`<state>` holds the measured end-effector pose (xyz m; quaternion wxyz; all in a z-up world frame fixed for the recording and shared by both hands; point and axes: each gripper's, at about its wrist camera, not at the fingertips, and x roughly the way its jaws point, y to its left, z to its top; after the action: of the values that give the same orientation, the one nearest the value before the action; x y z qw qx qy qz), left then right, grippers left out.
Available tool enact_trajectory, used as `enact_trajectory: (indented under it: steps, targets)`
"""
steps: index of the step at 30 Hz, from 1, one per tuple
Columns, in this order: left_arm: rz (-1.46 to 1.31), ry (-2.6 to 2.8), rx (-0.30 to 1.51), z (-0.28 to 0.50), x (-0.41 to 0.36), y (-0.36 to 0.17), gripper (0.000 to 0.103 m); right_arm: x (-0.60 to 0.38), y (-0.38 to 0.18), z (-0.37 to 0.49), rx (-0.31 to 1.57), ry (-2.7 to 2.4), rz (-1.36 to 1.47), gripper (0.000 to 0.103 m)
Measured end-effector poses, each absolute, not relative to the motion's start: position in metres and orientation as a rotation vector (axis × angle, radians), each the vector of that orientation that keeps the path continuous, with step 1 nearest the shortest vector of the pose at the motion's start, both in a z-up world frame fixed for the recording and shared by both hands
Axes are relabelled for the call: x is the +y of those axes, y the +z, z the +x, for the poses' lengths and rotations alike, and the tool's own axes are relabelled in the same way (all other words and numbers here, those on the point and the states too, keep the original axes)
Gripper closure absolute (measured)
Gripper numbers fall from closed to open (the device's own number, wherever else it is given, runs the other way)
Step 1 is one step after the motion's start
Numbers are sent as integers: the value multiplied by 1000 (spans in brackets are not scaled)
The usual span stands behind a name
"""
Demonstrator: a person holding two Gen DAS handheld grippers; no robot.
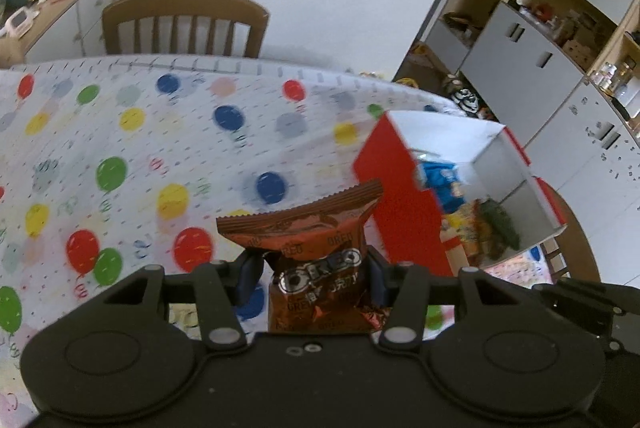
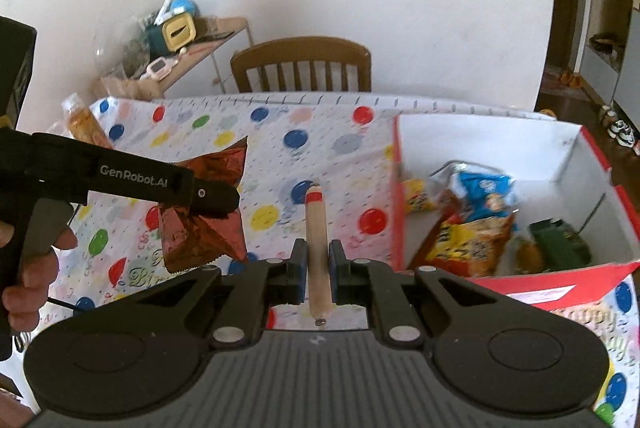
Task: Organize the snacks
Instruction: 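Carry the Oreo bag and wooden stick over the cardboard box with both grippers, then open the right gripper to drop the wooden stick while the left drops the Oreo bag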
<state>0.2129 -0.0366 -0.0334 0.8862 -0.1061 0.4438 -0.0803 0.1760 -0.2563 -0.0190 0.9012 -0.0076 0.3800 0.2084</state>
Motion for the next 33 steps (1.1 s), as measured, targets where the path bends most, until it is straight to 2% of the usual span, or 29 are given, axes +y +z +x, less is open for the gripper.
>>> enact_trajectory:
  steps: [16, 33]
  targets:
    - [-149, -210, 897, 248, -165, -12, 52, -377, -12, 221, 749, 377, -10, 92]
    - [-60, -192, 984, 310, -251, -45, 52, -441, -59, 293, 840, 294, 23, 92]
